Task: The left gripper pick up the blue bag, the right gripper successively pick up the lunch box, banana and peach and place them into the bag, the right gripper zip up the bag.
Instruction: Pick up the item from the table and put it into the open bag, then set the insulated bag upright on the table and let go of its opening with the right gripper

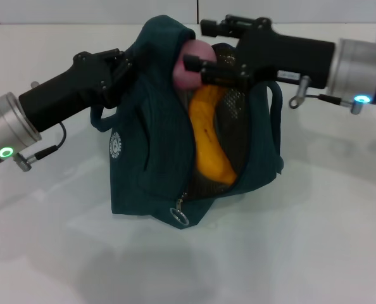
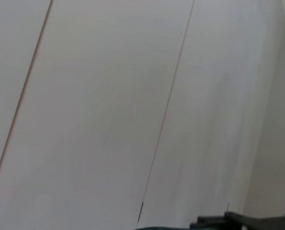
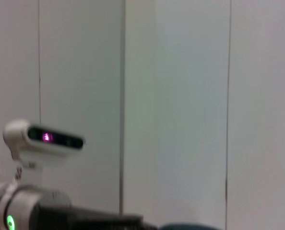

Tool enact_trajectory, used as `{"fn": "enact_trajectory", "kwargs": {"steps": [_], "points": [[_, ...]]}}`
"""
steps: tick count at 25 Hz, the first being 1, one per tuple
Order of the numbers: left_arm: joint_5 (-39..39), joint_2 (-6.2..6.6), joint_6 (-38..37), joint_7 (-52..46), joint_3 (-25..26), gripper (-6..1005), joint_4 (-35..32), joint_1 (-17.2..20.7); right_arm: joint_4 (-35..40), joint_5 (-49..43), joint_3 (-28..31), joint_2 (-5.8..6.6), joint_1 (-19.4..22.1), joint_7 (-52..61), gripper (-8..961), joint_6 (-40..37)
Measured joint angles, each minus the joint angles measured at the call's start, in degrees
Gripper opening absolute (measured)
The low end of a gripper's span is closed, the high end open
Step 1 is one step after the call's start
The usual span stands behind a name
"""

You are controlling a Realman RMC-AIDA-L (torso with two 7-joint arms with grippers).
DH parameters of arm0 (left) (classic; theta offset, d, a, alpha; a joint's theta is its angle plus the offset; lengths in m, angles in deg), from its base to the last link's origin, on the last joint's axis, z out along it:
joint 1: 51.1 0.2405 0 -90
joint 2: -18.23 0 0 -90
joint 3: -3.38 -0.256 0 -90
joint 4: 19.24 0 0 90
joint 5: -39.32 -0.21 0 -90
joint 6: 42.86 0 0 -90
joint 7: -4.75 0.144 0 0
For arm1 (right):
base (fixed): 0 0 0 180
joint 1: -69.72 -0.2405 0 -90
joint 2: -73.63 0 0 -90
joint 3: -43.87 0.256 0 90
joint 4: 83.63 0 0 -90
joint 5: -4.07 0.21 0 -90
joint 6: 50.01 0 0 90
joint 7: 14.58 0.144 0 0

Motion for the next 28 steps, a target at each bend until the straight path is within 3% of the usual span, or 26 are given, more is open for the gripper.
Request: {"fn": "enact_trajectory", "kwargs": {"steps": [3, 9, 14, 17, 22, 28], "points": [[0.00, -0.13, 0.27, 0.02, 0.00, 33, 0.04, -0.07, 1.52, 3.28, 0.66, 0.30, 2.65, -0.97, 659, -2.91], [0.27, -0.11, 0.34, -0.06, 0.00, 34, 0.14, 0.13, 1.90, 7.57, 7.94, 0.80, 11.05, -6.67, 669, -18.07], [0.40, -0.08, 0.35, -0.09, 0.00, 34, 0.30, 0.28, 1.30, -2.80, 15.61, 2.85, 17.12, -6.50, 669, -27.48], [0.37, 0.02, 0.35, -0.18, 0.00, 34, 0.41, 0.31, 1.27, -11.88, 20.34, 2.96, 19.72, -6.55, 666, -30.95], [0.30, -0.41, 0.35, -0.02, 0.00, 33, 0.34, 0.01, -1.28, -21.64, 21.58, 1.75, 19.73, -6.60, 659, -29.92], [0.25, -0.62, 0.35, 0.12, 0.00, 33, 0.29, -0.16, -5.79, -23.29, 17.88, 0.98, 15.75, -6.68, 640, -22.07]]}}
